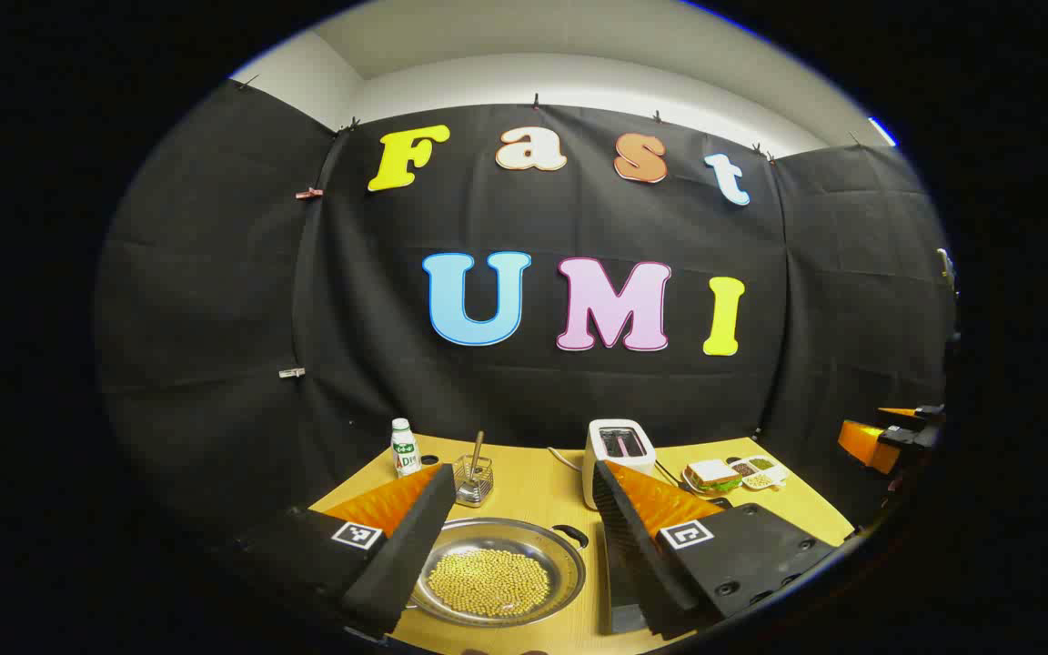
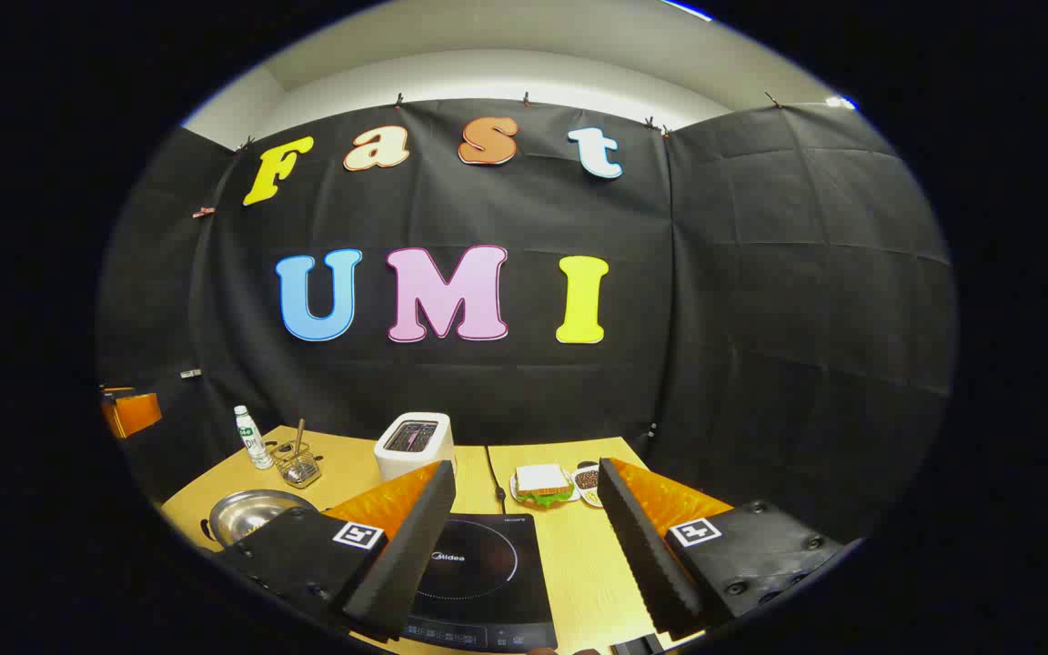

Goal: First push the handle of the pot to place it horizontally, then grasp the pot with both hands and set it on the induction cooktop.

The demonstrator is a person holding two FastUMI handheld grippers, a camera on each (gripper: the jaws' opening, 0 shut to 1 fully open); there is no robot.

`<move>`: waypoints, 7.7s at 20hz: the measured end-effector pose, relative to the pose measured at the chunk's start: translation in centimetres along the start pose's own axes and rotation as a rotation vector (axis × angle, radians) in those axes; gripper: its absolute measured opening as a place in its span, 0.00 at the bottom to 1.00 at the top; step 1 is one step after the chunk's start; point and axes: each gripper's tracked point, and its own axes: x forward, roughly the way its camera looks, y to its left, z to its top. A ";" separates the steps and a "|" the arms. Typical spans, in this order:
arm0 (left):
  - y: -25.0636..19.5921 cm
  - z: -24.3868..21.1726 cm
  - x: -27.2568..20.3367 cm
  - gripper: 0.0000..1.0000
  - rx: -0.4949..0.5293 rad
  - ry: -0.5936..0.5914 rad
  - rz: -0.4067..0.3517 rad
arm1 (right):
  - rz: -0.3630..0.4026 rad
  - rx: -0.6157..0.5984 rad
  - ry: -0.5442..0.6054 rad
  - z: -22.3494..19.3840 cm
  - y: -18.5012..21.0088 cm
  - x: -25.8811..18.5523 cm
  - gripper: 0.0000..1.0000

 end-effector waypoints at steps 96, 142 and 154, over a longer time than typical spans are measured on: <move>16.2 -33.2 3.1 0.05 0.160 0.957 -0.440 | -0.205 -0.027 0.094 -5.5 8.3 -7.1 0.98; 26.2 -22.3 12.3 0.93 0.010 0.621 -0.127 | 0.017 0.128 0.362 -12.1 19.6 2.0 0.99; 24.5 -22.7 16.0 0.95 -0.035 0.600 -0.171 | 0.249 0.148 0.705 -20.9 30.8 6.5 0.99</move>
